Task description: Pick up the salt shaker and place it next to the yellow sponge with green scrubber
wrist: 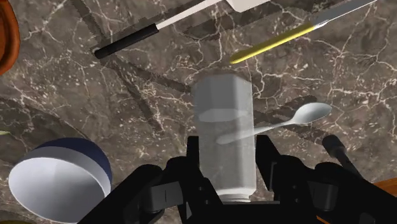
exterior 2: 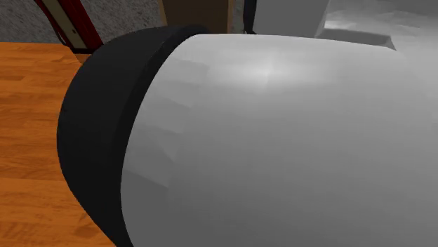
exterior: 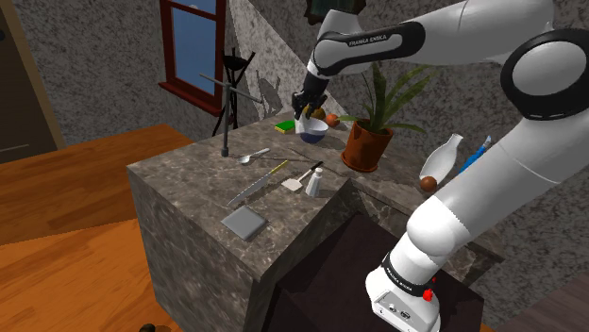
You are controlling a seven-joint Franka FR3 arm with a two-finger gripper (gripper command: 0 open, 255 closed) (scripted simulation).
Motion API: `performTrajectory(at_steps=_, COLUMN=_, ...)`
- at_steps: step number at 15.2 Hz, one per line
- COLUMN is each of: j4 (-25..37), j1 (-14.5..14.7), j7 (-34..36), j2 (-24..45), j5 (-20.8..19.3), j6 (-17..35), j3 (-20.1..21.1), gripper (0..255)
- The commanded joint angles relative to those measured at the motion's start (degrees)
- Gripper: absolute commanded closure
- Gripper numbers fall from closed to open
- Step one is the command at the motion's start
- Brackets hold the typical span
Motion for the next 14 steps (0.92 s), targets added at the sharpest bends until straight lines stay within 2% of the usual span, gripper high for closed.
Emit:
performTrajectory(at_steps=1, j4=3.42, j1=-0.71, j7=-1.94, j2=2.95, j5=0.1, j6=-0.36, j3=-1.11, gripper=255)
performTrajectory(at_steps=8, j4=17.84, j1=-3.52, j7=-8.87, j2=15.21, j5=1.69, j6=-2.31, j3=-4.47, gripper=255)
performTrajectory(at_steps=14, j4=33.93, j1=-6.47, j7=-14.18, j2=27.21, j5=3.86, j6=-6.39, j3=-6.19, gripper=255)
